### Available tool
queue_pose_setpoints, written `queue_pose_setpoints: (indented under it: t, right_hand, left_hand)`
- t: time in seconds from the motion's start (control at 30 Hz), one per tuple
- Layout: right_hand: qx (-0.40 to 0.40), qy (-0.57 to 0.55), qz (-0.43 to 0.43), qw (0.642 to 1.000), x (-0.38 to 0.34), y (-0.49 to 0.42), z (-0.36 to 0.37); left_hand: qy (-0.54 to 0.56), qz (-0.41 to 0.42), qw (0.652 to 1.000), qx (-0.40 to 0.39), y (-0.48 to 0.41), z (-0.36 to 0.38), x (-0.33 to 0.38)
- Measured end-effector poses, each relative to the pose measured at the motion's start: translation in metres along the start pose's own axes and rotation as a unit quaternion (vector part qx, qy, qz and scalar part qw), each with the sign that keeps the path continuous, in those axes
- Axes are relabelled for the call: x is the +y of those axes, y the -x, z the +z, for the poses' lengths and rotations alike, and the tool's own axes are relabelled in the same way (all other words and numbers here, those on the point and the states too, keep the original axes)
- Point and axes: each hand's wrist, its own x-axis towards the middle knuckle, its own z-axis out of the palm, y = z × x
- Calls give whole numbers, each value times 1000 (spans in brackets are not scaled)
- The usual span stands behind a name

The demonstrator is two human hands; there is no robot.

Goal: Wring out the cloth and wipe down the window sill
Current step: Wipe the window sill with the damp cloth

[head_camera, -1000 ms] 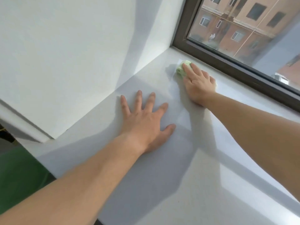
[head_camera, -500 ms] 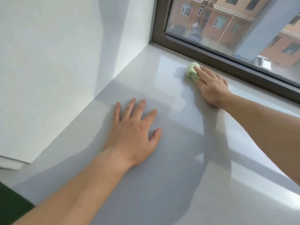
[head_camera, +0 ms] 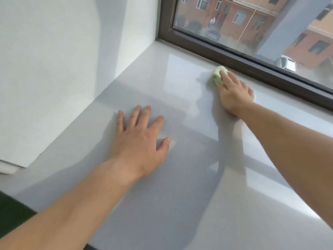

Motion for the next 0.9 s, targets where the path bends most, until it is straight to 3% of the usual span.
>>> queue_pose_setpoints:
  t: [0.07,0.27,0.33,0.43,0.5,0.63,0.7,0.83,0.9]
  right_hand:
    - [10,7,-14,1000,-17,19,4]
    - [-43,-4,-281,959,-31,126,14]
    - [-33,2,-236,971,-17,98,8]
    - [-14,-21,-66,998,-17,63,4]
    - [-7,-7,-76,997,-37,82,11]
    - [-57,5,-284,957,-57,175,18]
    - [-76,4,-325,943,-47,177,14]
    - [-32,-10,-140,990,-48,120,15]
    - [-14,-2,-107,994,-68,132,21]
  left_hand:
    - [13,-1,1000,10,10,2,4]
    - [35,17,999,17,24,2,3]
    - [38,23,999,8,25,0,1]
    - [50,29,998,10,30,-2,0]
    - [60,30,998,21,38,-2,0]
    - [46,27,998,39,61,0,-8]
    - [18,20,999,22,70,-3,-16]
    - [4,10,1000,0,82,-9,-28]
    - [20,24,1000,0,87,-9,-36]
